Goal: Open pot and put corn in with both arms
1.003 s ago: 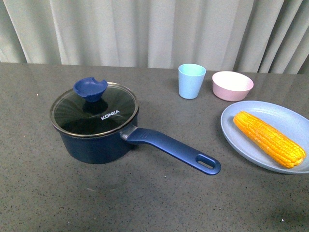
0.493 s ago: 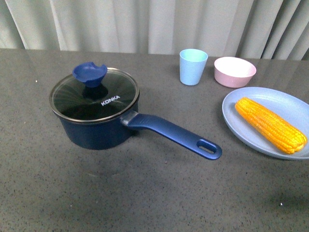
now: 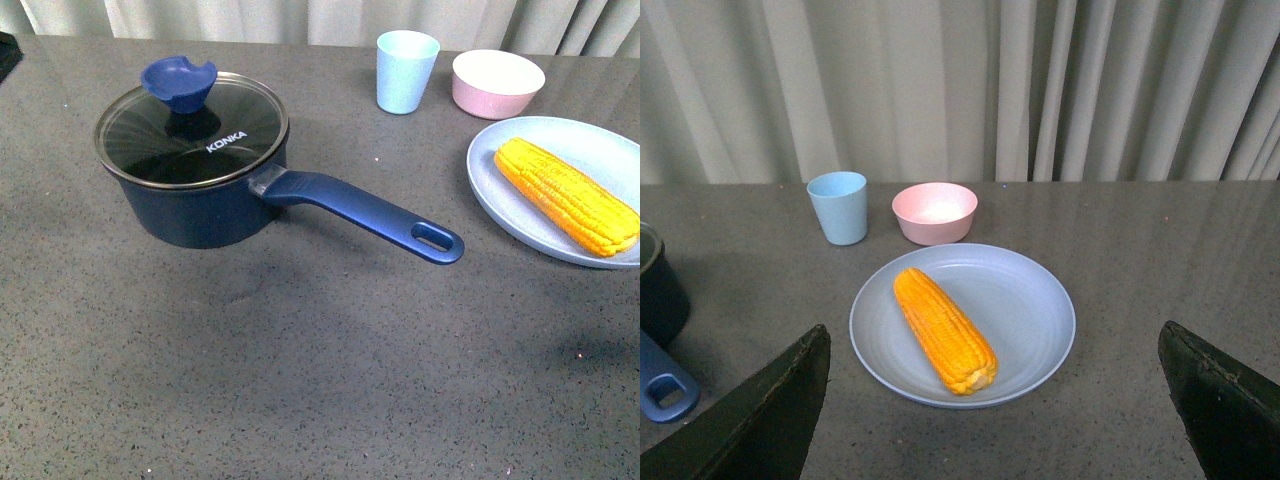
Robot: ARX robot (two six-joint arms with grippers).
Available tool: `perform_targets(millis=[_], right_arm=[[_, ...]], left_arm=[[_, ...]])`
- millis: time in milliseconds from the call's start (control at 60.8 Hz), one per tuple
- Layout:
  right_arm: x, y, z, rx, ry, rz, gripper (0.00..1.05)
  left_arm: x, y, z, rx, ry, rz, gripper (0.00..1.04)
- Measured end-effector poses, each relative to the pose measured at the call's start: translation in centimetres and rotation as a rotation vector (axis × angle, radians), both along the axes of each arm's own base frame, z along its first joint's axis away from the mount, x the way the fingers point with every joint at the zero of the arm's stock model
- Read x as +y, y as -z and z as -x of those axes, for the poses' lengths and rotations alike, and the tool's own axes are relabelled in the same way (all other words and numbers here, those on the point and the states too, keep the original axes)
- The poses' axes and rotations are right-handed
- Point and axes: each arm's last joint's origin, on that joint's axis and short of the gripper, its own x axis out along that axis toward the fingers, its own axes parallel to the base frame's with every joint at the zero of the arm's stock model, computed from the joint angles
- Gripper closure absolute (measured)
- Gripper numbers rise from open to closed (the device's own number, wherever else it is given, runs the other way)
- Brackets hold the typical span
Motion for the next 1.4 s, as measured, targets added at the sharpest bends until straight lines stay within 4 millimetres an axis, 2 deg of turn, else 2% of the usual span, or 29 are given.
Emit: perform_targets(millis=[263,658,1398], right_arm=[[0.0,0.0,0.0,0.0,0.0,0.0,0.09],[0.0,0.0,0.0,0.0,0.0,0.0,0.09],[0.0,0.0,0.0,0.0,0.0,0.0,0.09]], left_arm=[[-1.3,1.7,-4.2,0.045,0.034,0.004,0.09],[-3.5,2.9,-7.7,0.055,0.072,-0.022,0.09],[-4.4,4.1,-10.0,0.04,0.156,-0.06,0.09]])
